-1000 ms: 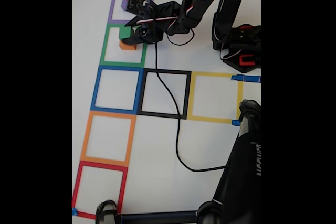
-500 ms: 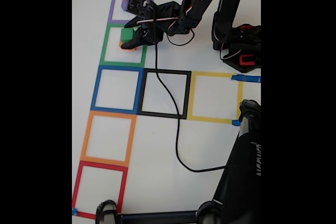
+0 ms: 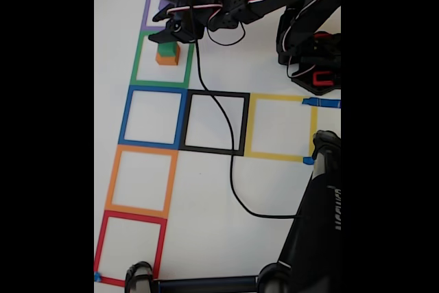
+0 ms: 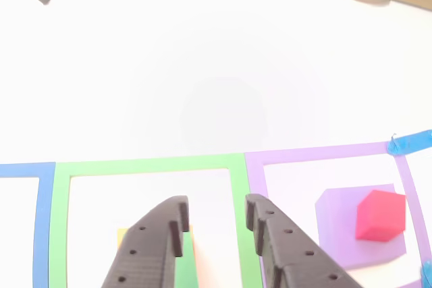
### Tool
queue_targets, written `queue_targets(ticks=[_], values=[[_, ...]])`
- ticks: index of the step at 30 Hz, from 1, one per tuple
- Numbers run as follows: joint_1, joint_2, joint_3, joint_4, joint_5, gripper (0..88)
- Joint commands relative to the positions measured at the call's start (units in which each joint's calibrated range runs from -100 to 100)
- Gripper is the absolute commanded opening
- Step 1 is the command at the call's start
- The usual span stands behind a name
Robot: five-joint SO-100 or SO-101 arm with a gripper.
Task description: Tower of hanoi
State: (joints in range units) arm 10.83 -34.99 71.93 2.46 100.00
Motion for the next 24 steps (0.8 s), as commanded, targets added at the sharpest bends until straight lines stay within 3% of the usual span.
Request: queue_targets(ticks=[1, 12, 21, 24], values=[[4.3, -10.8, -7.5, 21.8, 0.0, 0.5], [14.5, -17.0, -40.8, 68.5, 0.0, 0.5], [22.1, -7.6, -71.1, 89.3, 0.0, 0.5], [23.8, -6.3, -73.6, 92.0, 0.0, 0.4]])
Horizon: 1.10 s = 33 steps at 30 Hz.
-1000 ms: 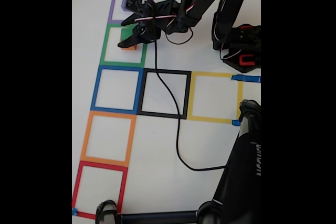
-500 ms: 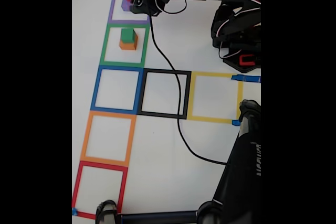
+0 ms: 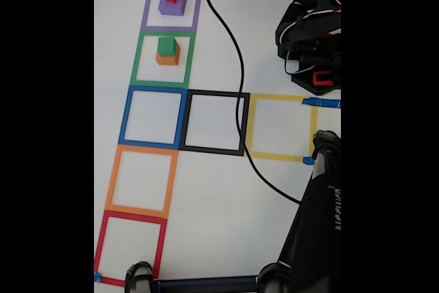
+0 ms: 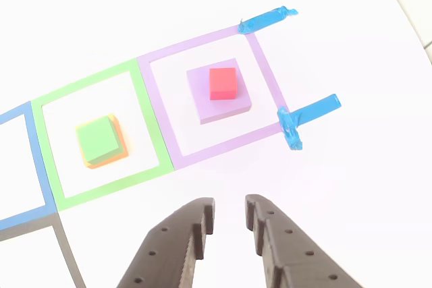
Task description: Tower of hanoi
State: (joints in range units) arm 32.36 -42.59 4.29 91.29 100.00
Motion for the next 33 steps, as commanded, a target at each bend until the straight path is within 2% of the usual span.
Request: queue_targets(ticks=[1, 6, 8, 11, 14, 18, 33], values=[[2.3, 1.0, -4.6, 2.8, 0.0, 0.4], [2.9, -4.7, 12.4, -9.4, 0.0, 1.7], [4.1, -7.6, 21.3, -16.4, 0.0, 5.3], [5.8, -9.9, 34.2, -28.6, 0.0, 16.0], [7.0, -9.4, 46.0, -44.0, 0.0, 24.3], [8.5, -3.9, 60.2, -69.6, 0.0, 28.0], [7.5, 24.3, 63.6, -106.5, 0.0, 27.3]])
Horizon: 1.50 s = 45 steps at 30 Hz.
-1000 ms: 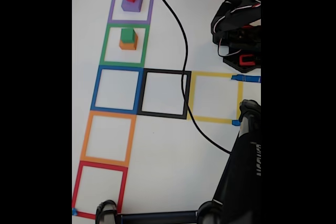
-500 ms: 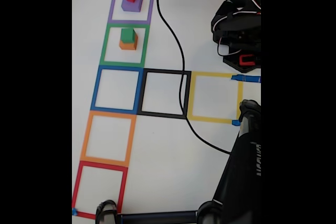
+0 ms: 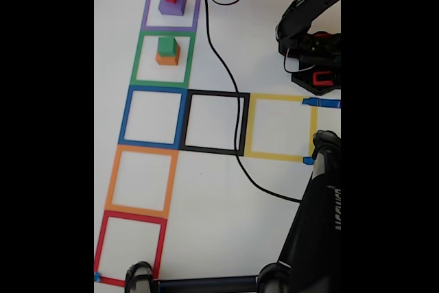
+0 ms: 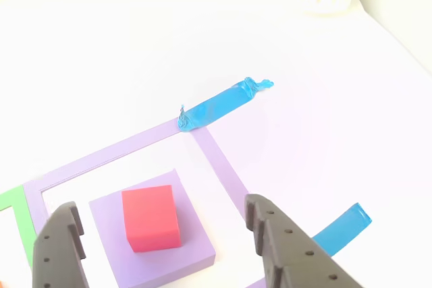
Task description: Tower of hanoi
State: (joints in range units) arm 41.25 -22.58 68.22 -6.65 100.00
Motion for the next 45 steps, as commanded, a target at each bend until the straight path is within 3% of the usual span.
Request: queue_targets(ticks=[1, 17, 45], values=[[-1.7, 5.9, -0.3, -10.5, 0.0, 27.3], [-3.5, 23.1, -0.4, -28.4, 0.0, 24.5], [-6.4, 26.8, -2.5, -29.9, 0.0, 6.7]])
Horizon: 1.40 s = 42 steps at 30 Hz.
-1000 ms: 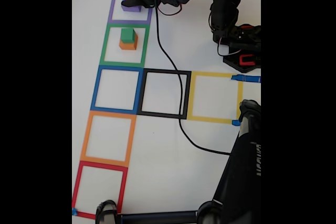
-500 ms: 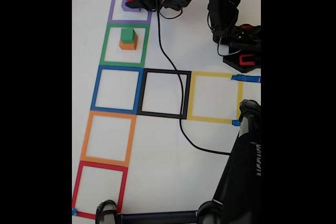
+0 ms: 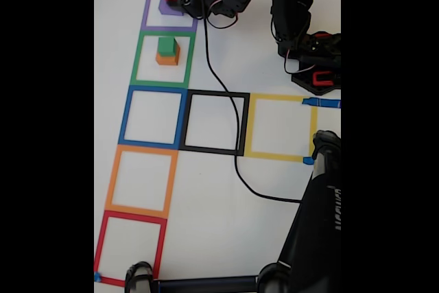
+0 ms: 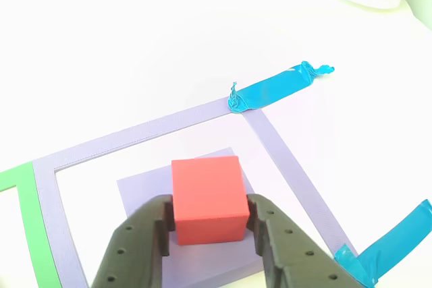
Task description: Tower of hanoi
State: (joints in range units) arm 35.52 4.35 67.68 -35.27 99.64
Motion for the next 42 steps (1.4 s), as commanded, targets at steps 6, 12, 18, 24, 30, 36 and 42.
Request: queue_targets(ticks=[6, 12, 18, 24, 30, 36, 42], values=[[-0.8, -0.6, -2.1, -1.3, 0.4, 3.8], [-1.7, -6.1, -2.1, 3.7, 0.4, 3.2], [-3.9, -21.7, -2.2, 21.8, 0.4, 2.1], [-6.1, -41.2, -4.9, 48.8, 0.4, 1.8], [-9.1, -53.3, -17.8, 78.0, 0.4, 1.8], [-13.5, -53.5, -43.9, 105.4, 0.4, 1.8], [-18.9, -49.2, -69.7, 126.4, 0.4, 1.7]])
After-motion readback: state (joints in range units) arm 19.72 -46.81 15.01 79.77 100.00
